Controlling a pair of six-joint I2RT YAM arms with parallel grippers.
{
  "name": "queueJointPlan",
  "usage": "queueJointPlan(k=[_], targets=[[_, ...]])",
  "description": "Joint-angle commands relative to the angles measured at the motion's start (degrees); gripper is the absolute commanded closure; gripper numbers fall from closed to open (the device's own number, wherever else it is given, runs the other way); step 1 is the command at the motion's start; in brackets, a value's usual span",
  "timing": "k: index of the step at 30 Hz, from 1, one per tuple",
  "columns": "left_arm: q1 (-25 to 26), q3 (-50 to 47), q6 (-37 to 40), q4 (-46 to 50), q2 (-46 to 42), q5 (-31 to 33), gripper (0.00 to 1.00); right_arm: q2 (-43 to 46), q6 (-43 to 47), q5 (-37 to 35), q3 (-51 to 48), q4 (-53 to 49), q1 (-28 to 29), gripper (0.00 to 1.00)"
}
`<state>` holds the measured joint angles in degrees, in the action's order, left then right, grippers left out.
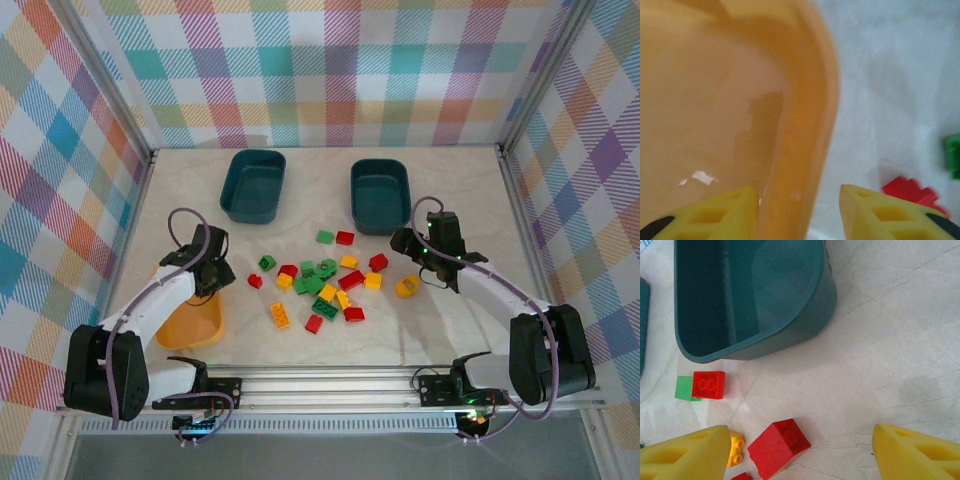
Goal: Sort the legos into containers by color
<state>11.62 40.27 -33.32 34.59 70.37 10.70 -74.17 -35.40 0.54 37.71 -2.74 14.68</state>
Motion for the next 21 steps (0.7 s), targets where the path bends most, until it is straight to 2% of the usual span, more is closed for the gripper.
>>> queueJointPlan(k=[1,4,8,12,15,18,21], targets=[[1.12,-3.20,-1.03,2.66,-0.59,-1.29,0.62,-0.45,-0.63,1.26,1.39,-0.45,0.26,0.26],[2.24,-3.38,-0.69,2.58,-0.25,-1.12,0.74,-0.41,-0.68,1.24,1.28,-0.45,0.26,0.26],[4.07,0.31,0.58,6.24,-1.71,1.73,1.00,-0.36,-0.80,1.31,1.31,-0.45,0.28,0.27],[7.72,8.73,1.47,12.15,-4.40,5.86,1.00,-0.36,-0.81,1.14,1.24,-0.50,0.31,0.27],[11.81,18.87,2.93,15.74,-2.72,7.90,1.00,-0.41,-0.81,0.85,1.25,-0.47,0.27,0.27],[15.69,30.19,6.07,15.96,3.89,5.91,1.00,-0.27,-0.77,0.50,1.18,-0.57,0.33,0.27],[19.22,43.15,10.21,15.18,15.22,2.30,1.00,-0.02,-0.81,-0.54,0.92,-0.77,0.26,0.27]])
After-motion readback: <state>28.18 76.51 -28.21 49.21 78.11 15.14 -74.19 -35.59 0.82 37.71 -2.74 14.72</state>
